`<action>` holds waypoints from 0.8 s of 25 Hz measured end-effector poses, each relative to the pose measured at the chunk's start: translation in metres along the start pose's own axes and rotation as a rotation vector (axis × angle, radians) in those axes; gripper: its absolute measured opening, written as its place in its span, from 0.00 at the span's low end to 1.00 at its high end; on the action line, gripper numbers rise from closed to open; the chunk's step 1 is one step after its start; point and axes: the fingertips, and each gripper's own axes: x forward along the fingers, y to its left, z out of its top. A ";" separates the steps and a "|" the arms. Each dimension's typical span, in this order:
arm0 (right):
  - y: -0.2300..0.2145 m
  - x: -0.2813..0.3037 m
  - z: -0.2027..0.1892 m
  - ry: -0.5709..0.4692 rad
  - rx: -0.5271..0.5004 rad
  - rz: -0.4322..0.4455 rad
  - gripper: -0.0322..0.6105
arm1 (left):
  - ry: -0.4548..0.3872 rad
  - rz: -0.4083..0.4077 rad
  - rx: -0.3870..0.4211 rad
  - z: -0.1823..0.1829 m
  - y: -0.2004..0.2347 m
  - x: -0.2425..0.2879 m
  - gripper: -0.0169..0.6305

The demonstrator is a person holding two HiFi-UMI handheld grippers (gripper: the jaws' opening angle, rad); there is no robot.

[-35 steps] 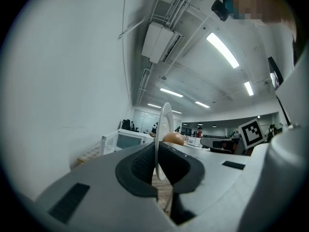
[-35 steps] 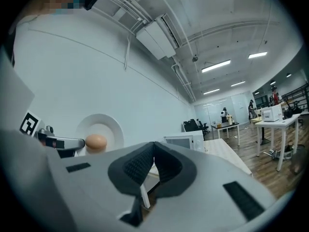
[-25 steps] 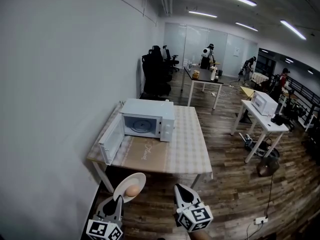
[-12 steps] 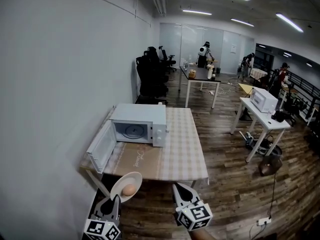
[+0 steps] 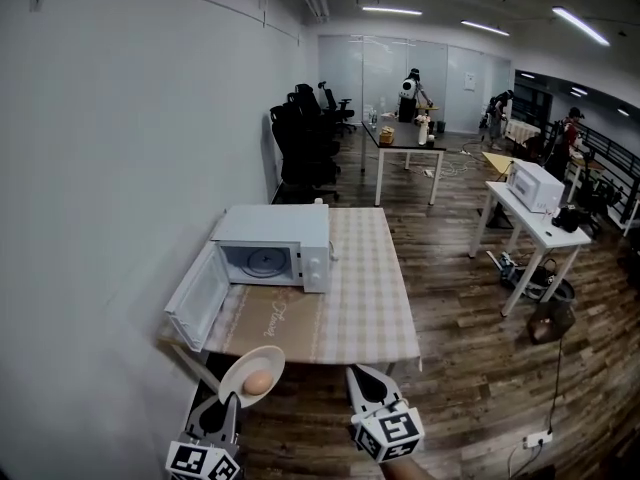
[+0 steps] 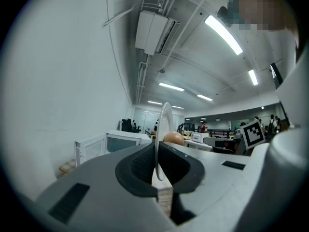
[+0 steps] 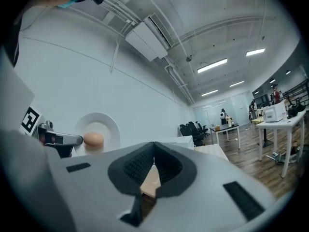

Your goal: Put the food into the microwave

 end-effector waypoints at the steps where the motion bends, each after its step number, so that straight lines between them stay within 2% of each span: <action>1: 0.001 0.002 0.001 -0.003 -0.001 0.004 0.06 | 0.003 -0.005 0.009 0.001 -0.001 0.001 0.05; 7: 0.008 0.032 0.004 0.000 -0.013 0.016 0.06 | -0.001 -0.015 -0.011 0.004 0.019 0.019 0.05; 20: 0.039 0.122 -0.001 0.041 -0.063 -0.023 0.06 | -0.046 -0.055 -0.043 0.024 0.108 0.067 0.05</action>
